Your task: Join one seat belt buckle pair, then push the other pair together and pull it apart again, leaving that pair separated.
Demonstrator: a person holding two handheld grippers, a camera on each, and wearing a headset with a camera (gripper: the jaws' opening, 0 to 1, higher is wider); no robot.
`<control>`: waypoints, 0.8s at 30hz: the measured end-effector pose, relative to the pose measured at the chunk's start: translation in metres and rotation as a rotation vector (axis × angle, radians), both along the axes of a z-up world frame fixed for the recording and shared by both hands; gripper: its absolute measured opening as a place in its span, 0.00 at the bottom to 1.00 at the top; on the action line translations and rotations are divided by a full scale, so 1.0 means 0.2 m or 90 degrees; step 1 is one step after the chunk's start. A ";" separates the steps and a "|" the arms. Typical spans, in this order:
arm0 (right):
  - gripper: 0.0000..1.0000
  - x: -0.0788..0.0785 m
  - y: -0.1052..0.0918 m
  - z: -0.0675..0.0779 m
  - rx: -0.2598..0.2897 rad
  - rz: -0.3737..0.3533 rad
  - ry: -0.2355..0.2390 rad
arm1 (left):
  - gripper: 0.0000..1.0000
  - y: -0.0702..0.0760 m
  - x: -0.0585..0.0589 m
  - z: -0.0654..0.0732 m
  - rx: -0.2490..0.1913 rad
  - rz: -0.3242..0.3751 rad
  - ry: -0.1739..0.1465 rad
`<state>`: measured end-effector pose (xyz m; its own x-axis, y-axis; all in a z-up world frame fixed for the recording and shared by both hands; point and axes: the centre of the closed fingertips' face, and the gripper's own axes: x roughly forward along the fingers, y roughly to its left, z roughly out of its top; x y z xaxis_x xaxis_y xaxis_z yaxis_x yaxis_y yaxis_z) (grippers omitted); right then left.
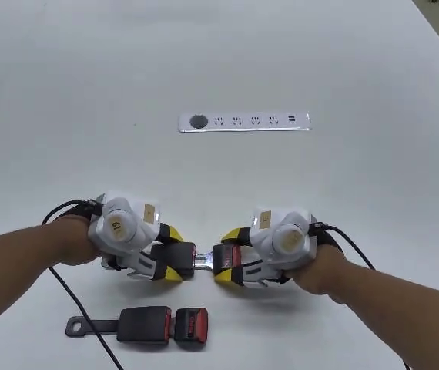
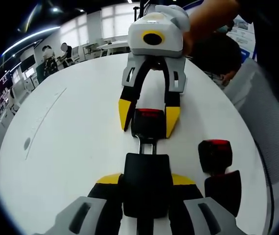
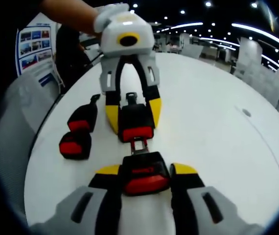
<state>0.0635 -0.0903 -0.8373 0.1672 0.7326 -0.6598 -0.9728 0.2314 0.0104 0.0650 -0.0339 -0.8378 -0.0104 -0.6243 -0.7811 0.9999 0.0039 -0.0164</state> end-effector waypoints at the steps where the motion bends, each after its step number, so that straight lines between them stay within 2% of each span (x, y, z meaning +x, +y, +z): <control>1: 0.38 0.00 -0.01 0.00 0.000 -0.001 0.001 | 0.37 0.00 0.00 0.00 0.000 0.000 0.000; 10: 0.39 -0.02 -0.15 0.01 0.008 -0.020 -0.003 | 0.37 0.00 0.00 0.00 -0.003 0.006 0.003; 24: 0.39 -0.04 -0.37 -0.02 -0.007 -0.034 0.000 | 0.37 -0.01 -0.01 0.01 -0.004 0.010 0.006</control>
